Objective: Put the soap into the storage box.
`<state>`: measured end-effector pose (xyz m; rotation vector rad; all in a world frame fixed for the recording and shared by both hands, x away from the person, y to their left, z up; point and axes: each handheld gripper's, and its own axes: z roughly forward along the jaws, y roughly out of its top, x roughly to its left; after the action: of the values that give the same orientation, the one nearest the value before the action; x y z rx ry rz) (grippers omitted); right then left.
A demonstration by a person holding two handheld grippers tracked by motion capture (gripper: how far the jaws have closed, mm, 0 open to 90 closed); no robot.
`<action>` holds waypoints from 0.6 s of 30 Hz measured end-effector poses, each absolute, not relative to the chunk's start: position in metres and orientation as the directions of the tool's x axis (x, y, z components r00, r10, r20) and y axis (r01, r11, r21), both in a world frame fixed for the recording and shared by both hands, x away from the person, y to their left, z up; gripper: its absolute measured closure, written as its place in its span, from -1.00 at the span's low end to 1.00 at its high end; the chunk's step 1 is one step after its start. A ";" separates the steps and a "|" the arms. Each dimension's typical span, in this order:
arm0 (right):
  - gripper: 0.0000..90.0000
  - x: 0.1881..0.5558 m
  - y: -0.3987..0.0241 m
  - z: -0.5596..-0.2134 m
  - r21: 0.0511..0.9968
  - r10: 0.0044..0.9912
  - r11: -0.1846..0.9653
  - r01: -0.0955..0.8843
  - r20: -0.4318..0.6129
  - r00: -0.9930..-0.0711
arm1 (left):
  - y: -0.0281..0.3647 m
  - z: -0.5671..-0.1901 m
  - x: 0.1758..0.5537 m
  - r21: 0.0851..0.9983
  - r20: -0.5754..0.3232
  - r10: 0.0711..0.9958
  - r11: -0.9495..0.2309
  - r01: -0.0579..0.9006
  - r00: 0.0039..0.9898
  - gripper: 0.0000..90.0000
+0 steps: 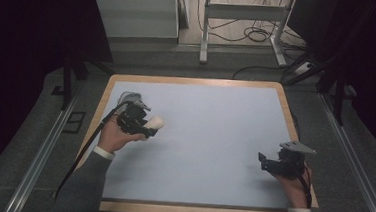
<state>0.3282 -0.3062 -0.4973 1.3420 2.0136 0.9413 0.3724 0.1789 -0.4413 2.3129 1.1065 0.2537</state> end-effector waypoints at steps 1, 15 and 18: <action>-0.84 0.328 -0.306 -0.497 0.790 0.932 0.259 0.556 -0.053 -0.360 | 0.180 -0.441 0.373 0.555 -0.066 0.763 -0.507 0.659 0.643 0.10; -0.84 0.329 -0.307 -0.498 0.788 0.933 0.259 0.558 -0.054 -0.357 | 0.187 -0.436 0.380 0.557 -0.054 0.773 -0.502 0.662 0.632 0.10; -0.84 0.329 -0.307 -0.498 0.788 0.933 0.259 0.558 -0.054 -0.356 | 0.190 -0.434 0.381 0.554 -0.049 0.777 -0.502 0.665 0.627 0.10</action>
<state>0.3286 -0.3071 -0.4981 1.3466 2.0126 0.9378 0.3811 0.1903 -0.4343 2.3168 1.1285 0.2793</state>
